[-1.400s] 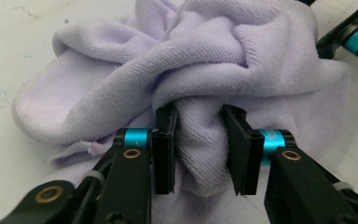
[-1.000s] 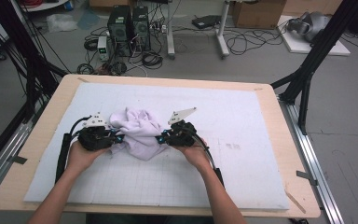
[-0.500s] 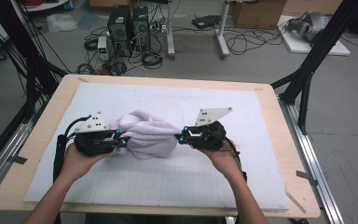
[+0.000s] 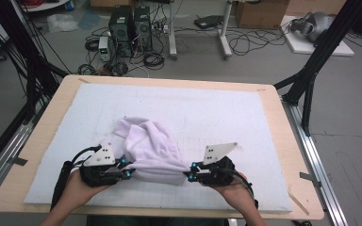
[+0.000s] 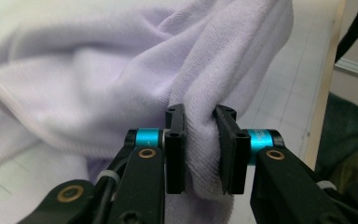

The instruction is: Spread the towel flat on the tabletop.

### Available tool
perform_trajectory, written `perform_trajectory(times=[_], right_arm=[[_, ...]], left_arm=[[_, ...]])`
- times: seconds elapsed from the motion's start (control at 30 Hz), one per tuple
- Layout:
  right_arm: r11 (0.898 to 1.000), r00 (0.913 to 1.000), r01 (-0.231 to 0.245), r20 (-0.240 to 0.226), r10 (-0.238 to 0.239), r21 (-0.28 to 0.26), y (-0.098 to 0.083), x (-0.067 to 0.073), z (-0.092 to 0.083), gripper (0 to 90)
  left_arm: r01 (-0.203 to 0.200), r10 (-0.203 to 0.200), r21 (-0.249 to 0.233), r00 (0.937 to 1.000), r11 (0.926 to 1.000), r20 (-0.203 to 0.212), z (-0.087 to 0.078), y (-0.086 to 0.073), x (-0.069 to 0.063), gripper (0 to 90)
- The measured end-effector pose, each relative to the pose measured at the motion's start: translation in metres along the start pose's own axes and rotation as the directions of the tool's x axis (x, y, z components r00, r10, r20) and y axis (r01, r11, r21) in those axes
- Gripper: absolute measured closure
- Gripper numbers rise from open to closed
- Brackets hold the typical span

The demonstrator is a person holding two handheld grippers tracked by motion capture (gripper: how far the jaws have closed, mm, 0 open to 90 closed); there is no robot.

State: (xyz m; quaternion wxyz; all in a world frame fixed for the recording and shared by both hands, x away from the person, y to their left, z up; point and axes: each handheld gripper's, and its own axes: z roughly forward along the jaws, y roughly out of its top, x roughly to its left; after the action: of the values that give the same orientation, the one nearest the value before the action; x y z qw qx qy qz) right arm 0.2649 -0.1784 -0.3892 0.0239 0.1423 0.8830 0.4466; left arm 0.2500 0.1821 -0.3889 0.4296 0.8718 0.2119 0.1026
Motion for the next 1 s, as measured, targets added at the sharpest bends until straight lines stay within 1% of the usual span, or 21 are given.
perform_trajectory(times=[0.03, 0.07, 0.1, 0.17, 0.2, 0.23, 0.3, 0.33, 0.4, 0.47, 0.53, 0.67, 0.73, 0.77, 0.83, 0.87, 0.97, 1.0], right_arm=[[1.0, 1.0, 0.005, -0.006, -0.005, 0.014, -0.003, 0.0, 0.004, 76.7], [1.0, 1.0, 0.008, -0.002, -0.007, 0.016, -0.004, -0.001, 0.006, 73.2], [1.0, 0.9999, 0.004, -0.016, -0.004, 0.011, -0.005, -0.001, 0.006, 69.2], [1.0, 0.9999, -0.007, -0.016, 0.006, -0.021, -0.003, -0.003, 0.001, 64.2], [0.999, 0.9999, -0.005, -0.016, 0.005, -0.034, -0.002, -0.004, -0.002, 61.8], [0.998, 0.9998, -0.017, -0.014, 0.016, -0.054, 0.0, -0.006, -0.007, 60.2], [0.996, 0.9997, -0.023, -0.005, 0.023, -0.085, 0.003, -0.011, -0.014, 55.9], [0.994, 0.9996, -0.03, -0.006, 0.029, -0.102, 0.005, -0.013, -0.017, 55.7], [0.992, 0.9992, -0.039, 0.005, 0.04, -0.124, 0.007, -0.017, -0.02, 55.0], [0.992, 0.9986, -0.033, 0.036, 0.038, -0.118, 0.008, -0.022, -0.016, 54.7], [0.996, 0.9973, -0.035, 0.061, 0.041, -0.086, 0.009, -0.028, -0.007, 53.8], [0.999, 0.9961, -0.028, 0.083, 0.031, -0.04, 0.01, -0.038, 0.015, 51.5], [0.999, 0.995, -0.027, 0.096, 0.03, -0.027, 0.009, -0.045, 0.025, 51.5], [0.999, 0.9947, -0.029, 0.098, 0.032, -0.023, 0.008, -0.049, 0.03, 51.5], [0.999, 0.9946, -0.048, 0.092, 0.049, -0.012, 0.006, -0.056, 0.038, 51.5], [0.998, 0.9939, -0.059, 0.093, 0.06, -0.008, 0.005, -0.06, 0.042, 51.6], [0.996, 0.9924, -0.091, 0.086, 0.089, 0.02, 0.0, -0.068, 0.053, 52.8], [0.995, 0.9922, -0.097, 0.08, 0.095, 0.027, -0.001, -0.069, 0.057, 53.7]], left_arm=[[0.002, -0.002, 0.003, 1.0, 1.0, -0.004, 0.0, -0.002, 0.001, 69.5], [0.005, -0.005, -0.001, 1.0, 1.0, -0.008, -0.001, -0.003, 0.001, 65.8], [0.01, -0.01, -0.008, 0.9999, 0.9999, -0.013, -0.004, -0.004, 0.002, 62.2], [0.015, -0.016, -0.023, 0.9996, 0.9996, -0.025, -0.009, -0.002, 0.004, 56.0], [0.017, -0.018, -0.038, 0.9993, 0.9991, -0.032, -0.013, 0.0, 0.006, 53.9], [0.015, -0.017, -0.048, 0.9992, 0.9987, -0.037, -0.015, 0.002, 0.008, 52.8], [0.016, -0.019, -0.063, 0.9986, 0.9979, -0.049, -0.019, 0.007, 0.012, 49.3], [0.015, -0.019, -0.068, 0.9984, 0.9975, -0.053, -0.019, 0.009, 0.014, 48.3], [0.02, -0.025, -0.081, 0.9977, 0.9965, -0.062, -0.018, 0.013, 0.018, 47.6], [0.021, -0.026, -0.081, 0.9975, 0.9965, -0.066, -0.013, 0.017, 0.023, 46.8], [0.017, -0.023, -0.077, 0.997, 0.9969, -0.074, -0.005, 0.02, 0.027, 46.8], [0.029, -0.033, -0.043, 0.9955, 0.9987, -0.089, 0.016, 0.023, 0.037, 46.5], [0.037, -0.039, -0.02, 0.9947, 0.9991, -0.095, 0.025, 0.022, 0.043, 46.6], [0.048, -0.048, -0.007, 0.9936, 0.9988, -0.102, 0.03, 0.02, 0.046, 46.6], [0.064, -0.062, 0.017, 0.992, 0.9978, -0.111, 0.039, 0.015, 0.052, 48.0], [0.075, -0.071, 0.029, 0.991, 0.9968, -0.113, 0.042, 0.012, 0.055, 50.4], [0.089, -0.081, 0.068, 0.9901, 0.9937, -0.115, 0.05, 0.002, 0.059, 64.5], [0.093, -0.084, 0.069, 0.9901, 0.9933, -0.112, 0.05, -0.001, 0.06, 67.6]])
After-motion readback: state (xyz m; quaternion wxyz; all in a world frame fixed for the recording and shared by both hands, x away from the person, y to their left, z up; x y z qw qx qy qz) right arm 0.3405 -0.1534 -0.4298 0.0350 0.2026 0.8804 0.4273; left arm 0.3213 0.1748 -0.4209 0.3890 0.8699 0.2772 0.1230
